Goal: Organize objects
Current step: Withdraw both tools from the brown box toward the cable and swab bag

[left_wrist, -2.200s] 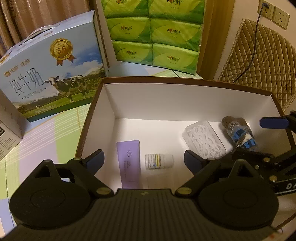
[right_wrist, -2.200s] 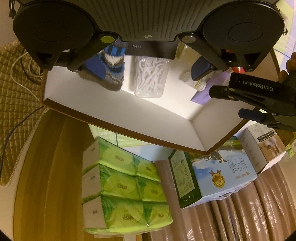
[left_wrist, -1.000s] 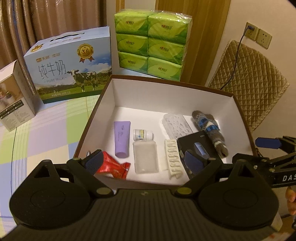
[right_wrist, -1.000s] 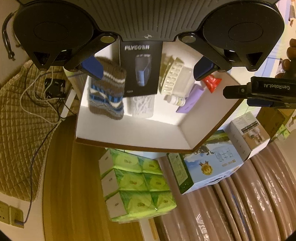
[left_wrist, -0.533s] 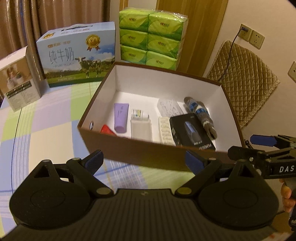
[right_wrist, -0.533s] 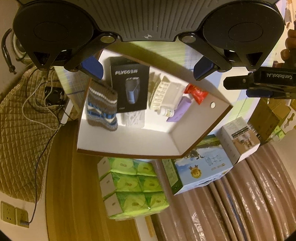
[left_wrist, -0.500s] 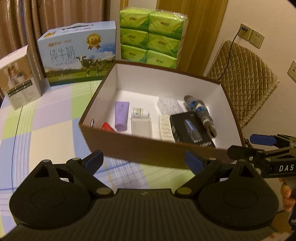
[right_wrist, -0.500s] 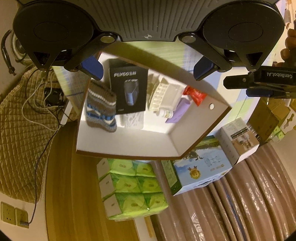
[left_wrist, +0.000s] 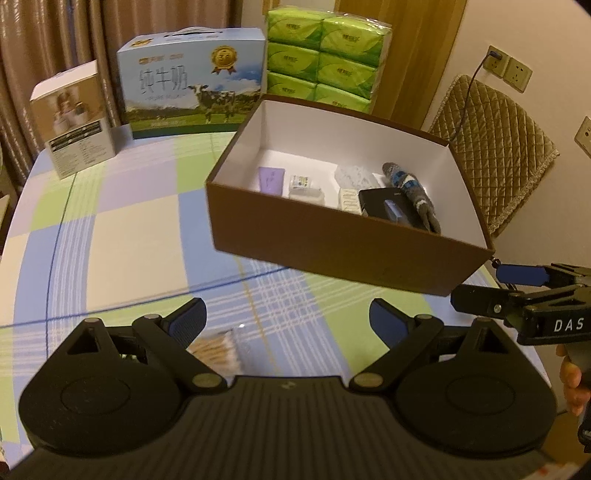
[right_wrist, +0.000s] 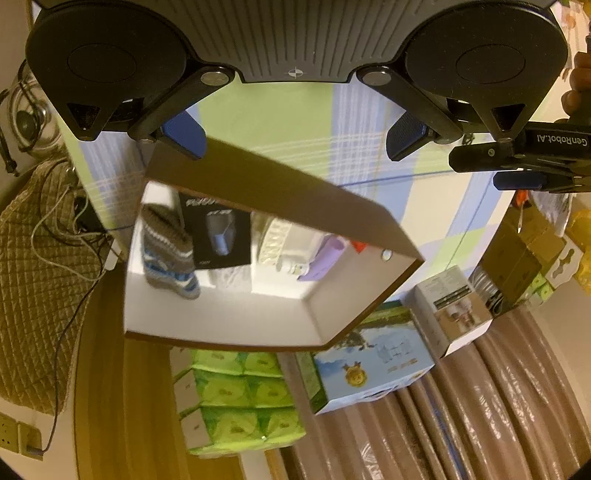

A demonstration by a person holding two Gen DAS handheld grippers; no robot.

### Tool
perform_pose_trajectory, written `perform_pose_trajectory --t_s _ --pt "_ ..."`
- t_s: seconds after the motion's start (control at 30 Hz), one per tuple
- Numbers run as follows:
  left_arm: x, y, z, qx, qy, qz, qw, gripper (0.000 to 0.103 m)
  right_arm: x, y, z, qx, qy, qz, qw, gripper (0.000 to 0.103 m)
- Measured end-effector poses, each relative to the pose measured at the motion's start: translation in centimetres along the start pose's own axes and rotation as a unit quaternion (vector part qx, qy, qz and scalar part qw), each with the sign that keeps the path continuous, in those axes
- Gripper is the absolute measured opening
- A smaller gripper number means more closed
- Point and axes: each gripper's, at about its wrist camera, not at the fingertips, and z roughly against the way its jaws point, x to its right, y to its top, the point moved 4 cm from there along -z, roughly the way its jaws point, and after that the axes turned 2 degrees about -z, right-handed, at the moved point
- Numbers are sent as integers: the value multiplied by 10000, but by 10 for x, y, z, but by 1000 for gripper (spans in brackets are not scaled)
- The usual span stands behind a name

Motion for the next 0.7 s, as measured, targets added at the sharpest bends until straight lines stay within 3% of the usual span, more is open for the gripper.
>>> perform_pose_trajectory --t_s 0.7 --pt "-62 -74 39 -260 596 609 9960 93 -67 -54 -25 -657 392 461 9960 101"
